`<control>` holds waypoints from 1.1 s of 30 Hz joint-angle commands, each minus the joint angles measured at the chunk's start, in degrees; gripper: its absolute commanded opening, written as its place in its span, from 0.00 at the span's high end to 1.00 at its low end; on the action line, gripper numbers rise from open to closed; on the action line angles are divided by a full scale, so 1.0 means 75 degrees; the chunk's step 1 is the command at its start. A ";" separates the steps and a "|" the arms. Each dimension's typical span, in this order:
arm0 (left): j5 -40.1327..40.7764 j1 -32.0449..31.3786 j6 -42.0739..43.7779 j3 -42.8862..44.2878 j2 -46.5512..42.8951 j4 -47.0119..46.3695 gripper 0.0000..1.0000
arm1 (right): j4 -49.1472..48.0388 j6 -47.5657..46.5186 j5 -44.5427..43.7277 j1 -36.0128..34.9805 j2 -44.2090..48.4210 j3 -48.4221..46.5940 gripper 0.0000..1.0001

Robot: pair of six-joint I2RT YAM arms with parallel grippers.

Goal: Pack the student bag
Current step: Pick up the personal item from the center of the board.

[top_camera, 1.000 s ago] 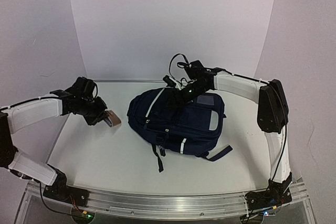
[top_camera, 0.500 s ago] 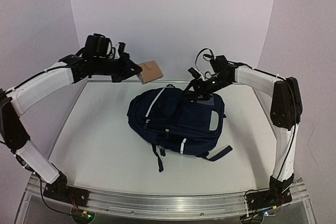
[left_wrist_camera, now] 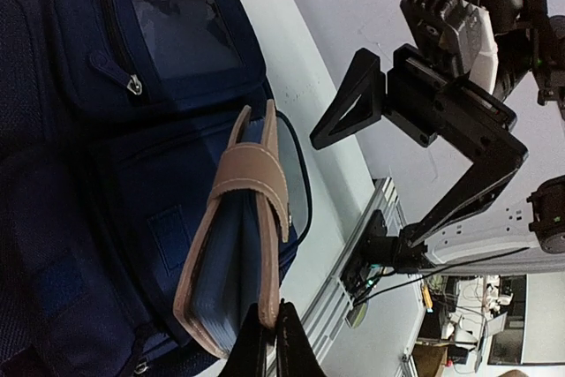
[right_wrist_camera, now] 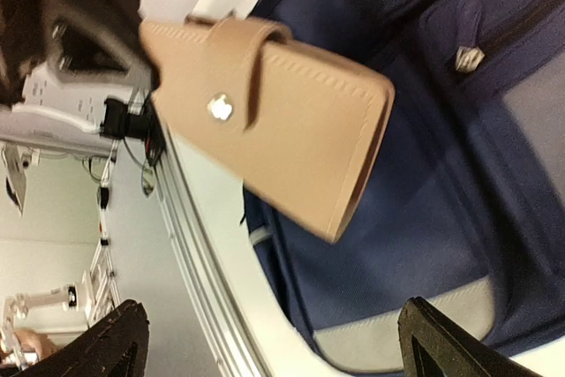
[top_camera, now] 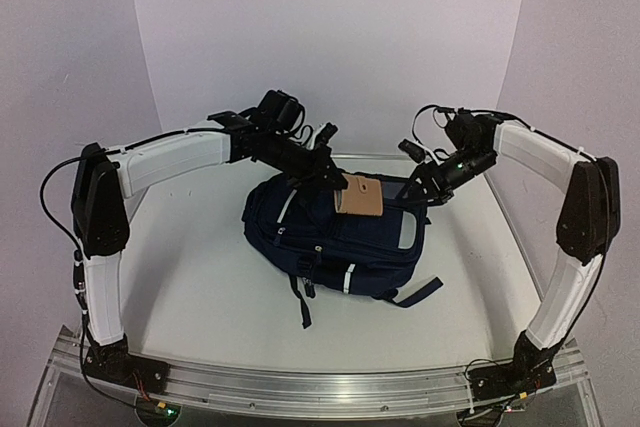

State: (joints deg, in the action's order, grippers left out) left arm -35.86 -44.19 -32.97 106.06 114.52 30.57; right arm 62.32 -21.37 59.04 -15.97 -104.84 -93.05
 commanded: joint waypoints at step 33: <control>-0.1973 -0.0234 -0.0543 -0.1064 -0.1064 -0.2692 0.53 | 0.3295 -0.2390 0.2428 -0.0108 -0.0116 -0.0664 0.92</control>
State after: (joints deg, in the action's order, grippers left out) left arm -52.82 -45.87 -36.09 100.14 112.15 14.87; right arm 76.40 -39.26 75.10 -16.45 -106.94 -96.97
